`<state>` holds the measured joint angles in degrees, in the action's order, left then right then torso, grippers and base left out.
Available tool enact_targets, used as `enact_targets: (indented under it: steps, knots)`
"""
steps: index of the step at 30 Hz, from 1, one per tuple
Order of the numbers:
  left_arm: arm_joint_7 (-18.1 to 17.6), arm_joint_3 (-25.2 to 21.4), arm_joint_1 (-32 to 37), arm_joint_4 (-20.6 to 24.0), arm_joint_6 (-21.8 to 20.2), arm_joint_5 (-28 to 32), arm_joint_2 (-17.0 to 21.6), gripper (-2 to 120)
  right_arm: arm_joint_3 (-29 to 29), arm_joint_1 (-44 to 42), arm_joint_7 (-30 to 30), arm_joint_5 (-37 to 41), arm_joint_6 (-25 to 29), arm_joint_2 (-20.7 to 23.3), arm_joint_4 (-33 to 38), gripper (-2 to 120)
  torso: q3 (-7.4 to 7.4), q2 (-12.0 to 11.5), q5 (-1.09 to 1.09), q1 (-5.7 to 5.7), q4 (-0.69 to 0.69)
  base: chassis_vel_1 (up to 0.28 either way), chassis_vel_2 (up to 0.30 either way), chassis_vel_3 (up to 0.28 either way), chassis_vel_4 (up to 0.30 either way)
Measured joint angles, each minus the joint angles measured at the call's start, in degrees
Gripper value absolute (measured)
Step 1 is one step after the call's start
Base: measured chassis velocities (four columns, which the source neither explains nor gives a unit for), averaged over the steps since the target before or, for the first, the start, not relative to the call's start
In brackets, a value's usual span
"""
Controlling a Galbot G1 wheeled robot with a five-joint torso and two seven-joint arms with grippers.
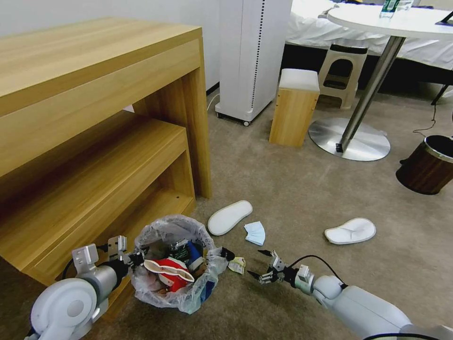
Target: Pick up the trash bin and place the garbage on the floor into it.
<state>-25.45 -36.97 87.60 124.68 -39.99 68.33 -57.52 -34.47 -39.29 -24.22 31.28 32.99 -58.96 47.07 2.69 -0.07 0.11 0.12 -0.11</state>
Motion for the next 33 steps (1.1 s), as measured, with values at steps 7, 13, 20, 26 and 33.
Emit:
enact_targets:
  steps: [7, 13, 20, 26, 33]
  knots:
    - [-0.17, -0.20, 0.05, 0.38, 0.04, 0.42, 0.21, 0, -0.58, 0.33, -0.05, -0.51, 0.21, -2.69, -2.03, 95, 0.00, 0.00, 0.01, 0.00, 0.00, 0.000, 0.000, 0.000, 0.000]
    - [-0.23, -0.17, 0.06, 0.39, 0.12, 0.44, 0.14, 0, -1.10, 0.73, 0.03, -0.83, 0.17, -5.14, -3.18, 88, 0.00, 0.00, 0.00, 0.00, 0.00, 0.000, 0.000, 0.000, 0.000]
    - [-0.25, -0.07, 0.04, 0.39, 0.23, 0.33, -0.06, 0, -1.44, 0.94, -0.11, -1.14, 0.43, -6.75, -4.42, 88, 0.00, 0.00, 0.00, 0.00, 0.00, 0.000, 0.000, 0.000, 0.000]
    - [-0.27, -0.05, 0.06, 0.47, 0.32, 0.24, -0.17, 0, -1.05, 0.43, -0.12, -1.52, 0.63, -7.75, -5.00, 81, 0.00, 0.00, 0.01, 0.00, 0.00, 0.000, 0.000, 0.000, 0.000]
    - [-0.36, -0.16, 0.10, 0.62, 0.41, 0.25, -0.04, 0, -0.14, -0.35, -0.18, -2.10, 0.96, -7.01, -4.87, 76, 0.00, 0.00, 0.02, 0.00, 0.01, 0.000, 0.000, 0.000, 0.000]
